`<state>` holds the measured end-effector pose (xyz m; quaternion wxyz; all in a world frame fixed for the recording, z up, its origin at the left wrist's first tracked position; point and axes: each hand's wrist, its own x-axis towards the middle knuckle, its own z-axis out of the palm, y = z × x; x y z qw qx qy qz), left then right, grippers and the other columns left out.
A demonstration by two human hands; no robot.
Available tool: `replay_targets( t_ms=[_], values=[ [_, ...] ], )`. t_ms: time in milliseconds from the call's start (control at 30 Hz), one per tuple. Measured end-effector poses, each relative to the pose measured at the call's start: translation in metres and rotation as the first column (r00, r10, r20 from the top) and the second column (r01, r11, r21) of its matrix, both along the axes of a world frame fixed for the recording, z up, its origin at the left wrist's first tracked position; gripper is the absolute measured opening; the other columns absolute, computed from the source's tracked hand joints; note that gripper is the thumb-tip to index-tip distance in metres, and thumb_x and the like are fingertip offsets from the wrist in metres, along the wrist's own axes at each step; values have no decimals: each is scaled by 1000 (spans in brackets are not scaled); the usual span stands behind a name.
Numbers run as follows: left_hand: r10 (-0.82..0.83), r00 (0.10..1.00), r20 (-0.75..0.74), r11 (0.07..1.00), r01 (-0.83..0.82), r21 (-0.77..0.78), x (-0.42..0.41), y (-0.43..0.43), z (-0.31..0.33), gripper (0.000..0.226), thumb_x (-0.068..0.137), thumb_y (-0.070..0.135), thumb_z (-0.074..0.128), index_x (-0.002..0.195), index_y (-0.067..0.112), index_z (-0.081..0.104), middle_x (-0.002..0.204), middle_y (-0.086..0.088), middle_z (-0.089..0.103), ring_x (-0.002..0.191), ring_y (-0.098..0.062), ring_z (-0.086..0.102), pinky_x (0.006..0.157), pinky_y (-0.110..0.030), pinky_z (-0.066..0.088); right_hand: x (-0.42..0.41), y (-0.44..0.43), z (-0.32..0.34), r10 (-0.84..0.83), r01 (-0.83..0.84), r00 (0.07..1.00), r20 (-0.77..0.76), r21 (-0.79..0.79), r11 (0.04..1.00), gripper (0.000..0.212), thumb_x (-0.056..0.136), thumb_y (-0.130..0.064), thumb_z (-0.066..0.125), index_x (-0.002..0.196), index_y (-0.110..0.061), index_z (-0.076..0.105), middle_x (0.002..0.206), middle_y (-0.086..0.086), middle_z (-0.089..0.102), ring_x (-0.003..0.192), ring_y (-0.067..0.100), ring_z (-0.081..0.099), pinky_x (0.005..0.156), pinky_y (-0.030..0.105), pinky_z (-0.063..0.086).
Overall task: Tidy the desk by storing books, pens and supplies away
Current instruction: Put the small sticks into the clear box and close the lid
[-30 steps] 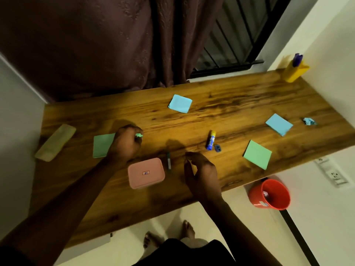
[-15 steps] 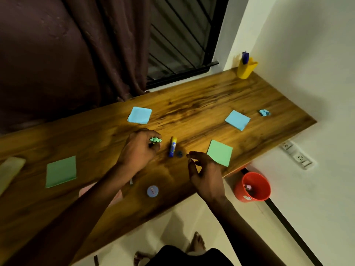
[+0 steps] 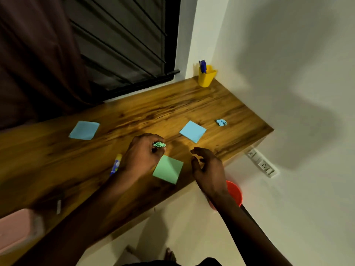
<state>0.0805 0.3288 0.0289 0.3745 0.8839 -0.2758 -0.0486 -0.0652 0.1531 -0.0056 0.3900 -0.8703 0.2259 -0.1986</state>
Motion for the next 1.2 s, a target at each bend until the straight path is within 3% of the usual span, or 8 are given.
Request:
replay_targets(
  t_ms=[167, 367, 600, 767, 833, 1000, 1100, 1200],
  values=[
    [-60, 998, -35, 998, 60, -22, 6, -48, -9, 20, 86, 35, 75, 104, 27, 76, 94, 12, 76, 78, -4, 70, 73, -33, 61, 12, -52, -3, -27, 26, 1000, -13, -51, 998, 36, 92, -21, 62, 128, -23, 65, 130, -5, 68, 110, 17, 67, 95, 40, 56],
    [-132, 990, -50, 991, 131, -29, 27, -106, -18, 21, 84, 32, 78, 104, 26, 77, 96, 11, 77, 80, -3, 71, 74, -30, 61, 47, -113, -8, -68, 58, 994, -85, -118, 991, 47, 92, -20, 64, 138, -20, 59, 142, -1, 58, 127, 18, 57, 103, 25, 46],
    [-166, 978, -128, 986, 161, -43, 55, -172, -26, 20, 85, 27, 78, 105, 25, 77, 100, 10, 77, 81, -5, 71, 75, -30, 60, 104, -189, -33, -60, 18, 961, -272, -153, 988, 60, 91, -18, 63, 149, -14, 48, 157, 8, 44, 144, 28, 41, 114, 38, 41],
    [-180, 974, -134, 984, 177, -35, 71, -200, -36, 24, 86, 33, 73, 108, 24, 76, 105, 9, 76, 92, -11, 71, 76, -33, 62, 137, -229, -53, -63, -45, 857, -511, -197, 979, 71, 94, -24, 62, 158, -25, 34, 168, 5, 25, 154, 31, 22, 116, 53, 40],
    [-193, 970, -148, 981, 190, -32, 74, -210, -42, 28, 84, 39, 70, 108, 25, 76, 104, 10, 76, 93, -11, 70, 76, -37, 63, 143, -239, -63, -72, -62, 822, -564, -214, 975, 65, 97, -27, 59, 158, -28, 35, 168, 3, 25, 153, 31, 22, 116, 54, 38],
    [-199, 966, -163, 980, 197, -24, 68, -227, -45, 24, 85, 34, 74, 107, 22, 77, 104, 9, 76, 92, -9, 71, 79, -41, 63, 136, -252, -79, -51, -57, 896, -441, -230, 972, 36, 101, -18, 52, 134, -21, 65, 138, 5, 60, 125, 30, 55, 98, 45, 54],
    [-186, 970, -158, 982, 188, 0, 57, -239, -46, 20, 85, 30, 78, 104, 24, 77, 101, 11, 76, 89, -9, 70, 83, -43, 62, 112, -260, -73, 4, -56, 941, -338, -146, 988, 35, 98, -14, 55, 131, -16, 67, 133, 8, 66, 119, 28, 64, 100, 44, 54],
    [-176, 977, -123, 984, 178, 8, 32, -253, -44, 21, 85, 33, 77, 105, 26, 77, 101, 14, 75, 91, -4, 69, 81, -36, 61, 68, -268, -59, 24, -25, 991, -134, -9, 1000, 34, 95, -11, 58, 126, -13, 70, 127, 9, 71, 117, 22, 67, 103, 39, 53]
  ],
)
